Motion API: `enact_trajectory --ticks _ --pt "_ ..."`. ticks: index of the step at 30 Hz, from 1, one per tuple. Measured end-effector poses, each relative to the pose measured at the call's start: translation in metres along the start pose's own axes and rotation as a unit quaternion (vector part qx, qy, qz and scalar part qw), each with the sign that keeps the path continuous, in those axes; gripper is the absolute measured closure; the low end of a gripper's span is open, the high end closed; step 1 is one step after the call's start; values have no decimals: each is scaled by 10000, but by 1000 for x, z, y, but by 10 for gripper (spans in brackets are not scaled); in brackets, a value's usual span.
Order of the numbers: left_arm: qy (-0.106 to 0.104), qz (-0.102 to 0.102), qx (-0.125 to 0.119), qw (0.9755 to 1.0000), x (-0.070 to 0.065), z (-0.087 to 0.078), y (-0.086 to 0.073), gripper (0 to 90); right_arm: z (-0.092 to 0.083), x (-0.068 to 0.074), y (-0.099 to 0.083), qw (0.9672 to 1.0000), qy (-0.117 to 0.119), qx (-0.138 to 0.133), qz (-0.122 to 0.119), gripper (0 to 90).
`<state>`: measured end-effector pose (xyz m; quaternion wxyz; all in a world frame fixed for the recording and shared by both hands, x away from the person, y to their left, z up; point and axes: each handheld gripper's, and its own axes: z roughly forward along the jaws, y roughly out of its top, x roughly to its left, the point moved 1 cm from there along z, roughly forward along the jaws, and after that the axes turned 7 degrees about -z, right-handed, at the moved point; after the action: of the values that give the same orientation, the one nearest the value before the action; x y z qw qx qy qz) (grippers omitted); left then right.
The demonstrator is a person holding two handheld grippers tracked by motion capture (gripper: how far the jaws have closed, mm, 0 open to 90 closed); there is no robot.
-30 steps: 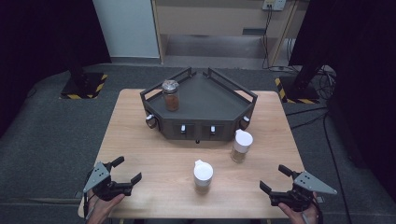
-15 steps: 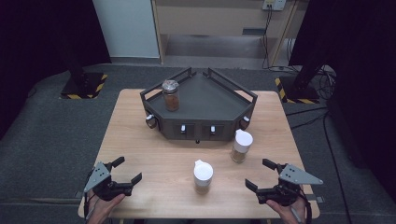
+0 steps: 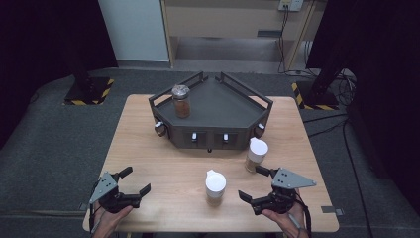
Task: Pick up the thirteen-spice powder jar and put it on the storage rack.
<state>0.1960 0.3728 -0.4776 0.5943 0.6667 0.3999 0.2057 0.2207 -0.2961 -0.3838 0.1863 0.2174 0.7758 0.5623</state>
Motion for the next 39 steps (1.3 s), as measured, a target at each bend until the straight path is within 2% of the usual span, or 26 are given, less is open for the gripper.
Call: enact_trajectory --ticks 5,19,31,39 --pt "-8 -13 0 10000 0 0 0 17 14 2 7 9998 175 14 -53 28" --pt "-21 -8 8 10000 0 0 0 17 57 8 12 9984 496 245 77 30" --pt "-27 -18 4 10000 1 0 0 17 83 15 7 9979 403 506 94 71" --pt "-21 -12 3 10000 1 0 0 17 92 25 2 9978 206 633 74 132"
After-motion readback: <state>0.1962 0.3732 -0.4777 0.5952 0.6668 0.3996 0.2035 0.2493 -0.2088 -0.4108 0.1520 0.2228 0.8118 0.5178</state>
